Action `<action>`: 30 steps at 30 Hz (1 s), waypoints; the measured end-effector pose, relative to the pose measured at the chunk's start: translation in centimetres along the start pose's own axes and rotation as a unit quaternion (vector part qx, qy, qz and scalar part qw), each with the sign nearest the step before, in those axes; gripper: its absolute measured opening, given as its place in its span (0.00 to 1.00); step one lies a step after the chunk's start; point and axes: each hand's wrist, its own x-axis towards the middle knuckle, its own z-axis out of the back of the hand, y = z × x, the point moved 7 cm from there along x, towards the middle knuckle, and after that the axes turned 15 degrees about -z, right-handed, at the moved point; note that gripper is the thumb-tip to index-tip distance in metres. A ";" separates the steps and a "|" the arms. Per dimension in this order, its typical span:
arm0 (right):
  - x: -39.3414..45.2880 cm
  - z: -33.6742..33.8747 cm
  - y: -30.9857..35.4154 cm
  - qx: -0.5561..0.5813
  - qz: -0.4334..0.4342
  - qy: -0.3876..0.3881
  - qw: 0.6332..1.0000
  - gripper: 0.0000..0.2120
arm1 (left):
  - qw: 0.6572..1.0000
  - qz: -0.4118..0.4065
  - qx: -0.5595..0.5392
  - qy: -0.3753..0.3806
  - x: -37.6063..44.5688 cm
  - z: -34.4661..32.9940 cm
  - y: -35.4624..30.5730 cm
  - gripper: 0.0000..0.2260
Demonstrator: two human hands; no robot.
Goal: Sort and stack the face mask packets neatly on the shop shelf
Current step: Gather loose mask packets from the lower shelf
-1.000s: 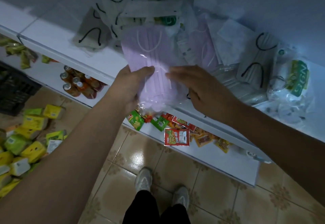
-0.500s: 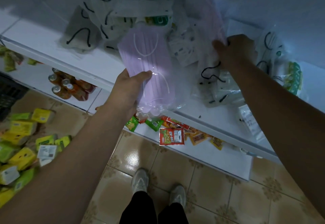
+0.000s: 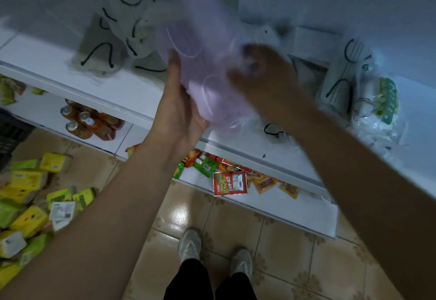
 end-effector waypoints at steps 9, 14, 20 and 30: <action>-3.6 -2.9 -4.4 0.263 -0.068 0.037 0.962 0.29 | 0.981 0.017 0.183 -0.061 -1.1 4.3 0.6 0.17; -2.9 -3.4 -2.4 0.261 -0.086 0.116 0.954 0.33 | 0.987 0.031 0.156 0.017 -2.6 2.3 1.5 0.18; -5.4 -3.7 -1.5 0.255 -0.037 0.154 0.954 0.23 | 0.983 0.024 0.179 -0.031 -5.1 3.7 0.5 0.16; -3.3 -6.2 -5.9 0.532 -0.226 0.269 0.770 0.11 | 0.985 0.071 0.135 -0.076 -3.9 4.6 1.3 0.18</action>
